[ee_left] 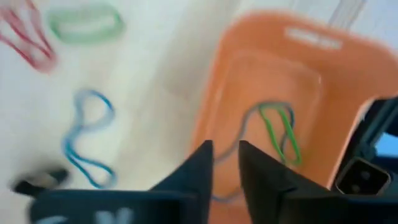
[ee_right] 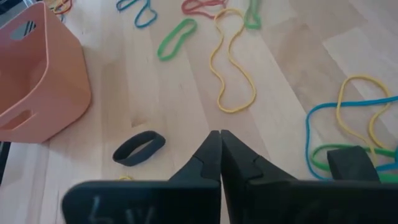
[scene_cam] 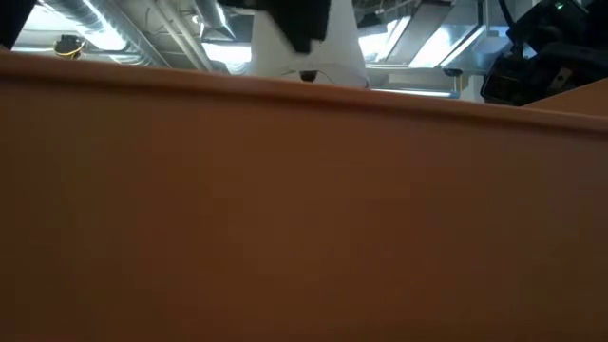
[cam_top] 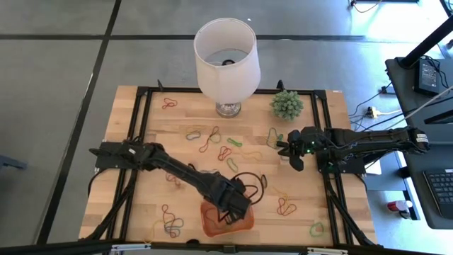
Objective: Pick and place rubber bands into bin
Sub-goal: Put the black rubber band into the orange bin
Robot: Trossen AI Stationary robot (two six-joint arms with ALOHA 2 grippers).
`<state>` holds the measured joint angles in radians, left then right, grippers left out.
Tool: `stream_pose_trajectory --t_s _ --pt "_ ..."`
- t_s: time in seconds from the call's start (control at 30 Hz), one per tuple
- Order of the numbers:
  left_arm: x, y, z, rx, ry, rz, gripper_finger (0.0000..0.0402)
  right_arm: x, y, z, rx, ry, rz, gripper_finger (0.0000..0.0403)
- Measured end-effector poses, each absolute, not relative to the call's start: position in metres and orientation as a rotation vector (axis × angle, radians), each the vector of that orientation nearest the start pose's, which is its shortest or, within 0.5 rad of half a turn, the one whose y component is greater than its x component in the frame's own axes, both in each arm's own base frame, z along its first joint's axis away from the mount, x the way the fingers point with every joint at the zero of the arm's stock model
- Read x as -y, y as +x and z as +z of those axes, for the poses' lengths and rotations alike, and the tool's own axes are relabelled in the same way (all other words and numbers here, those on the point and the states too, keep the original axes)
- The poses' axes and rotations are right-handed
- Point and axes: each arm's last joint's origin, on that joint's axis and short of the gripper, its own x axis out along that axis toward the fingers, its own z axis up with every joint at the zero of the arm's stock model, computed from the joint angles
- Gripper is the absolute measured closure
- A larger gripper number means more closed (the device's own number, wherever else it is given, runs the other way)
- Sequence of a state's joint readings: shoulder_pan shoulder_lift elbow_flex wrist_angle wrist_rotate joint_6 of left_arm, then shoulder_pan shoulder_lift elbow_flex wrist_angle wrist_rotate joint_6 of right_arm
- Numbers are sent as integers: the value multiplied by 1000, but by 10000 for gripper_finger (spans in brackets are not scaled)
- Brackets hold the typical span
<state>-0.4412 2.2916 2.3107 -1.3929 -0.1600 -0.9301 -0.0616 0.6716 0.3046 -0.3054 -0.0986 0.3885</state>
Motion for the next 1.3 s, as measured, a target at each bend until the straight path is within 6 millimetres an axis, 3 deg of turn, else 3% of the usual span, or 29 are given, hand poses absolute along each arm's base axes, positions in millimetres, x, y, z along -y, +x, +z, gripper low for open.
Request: stream_pose_trajectory --t_s 0.07,0.13,0.4,0.53,0.67,0.83,1.07,1.3 --pt "190 415 278 -1220 -322 374 379 6 139 176 -667 430 -96 397" --pt "189 417 279 -1201 -270 355 394 6 139 176 -667 444 -101 393" --pt "185 419 272 -1244 -140 312 400 6 141 179 -629 468 -102 396" --pt "174 408 277 -1294 -11 335 400 7 146 184 -565 474 -103 400" --pt "153 377 294 -1294 38 357 400 9 151 185 -566 456 -182 401" --pt "128 331 281 -1264 -14 343 400 12 164 190 -617 437 -269 401" --pt "88 271 265 -1125 -102 307 400 23 191 192 -923 468 -433 402" --pt "53 226 260 -981 -164 239 400 45 215 198 -1220 527 -604 384"
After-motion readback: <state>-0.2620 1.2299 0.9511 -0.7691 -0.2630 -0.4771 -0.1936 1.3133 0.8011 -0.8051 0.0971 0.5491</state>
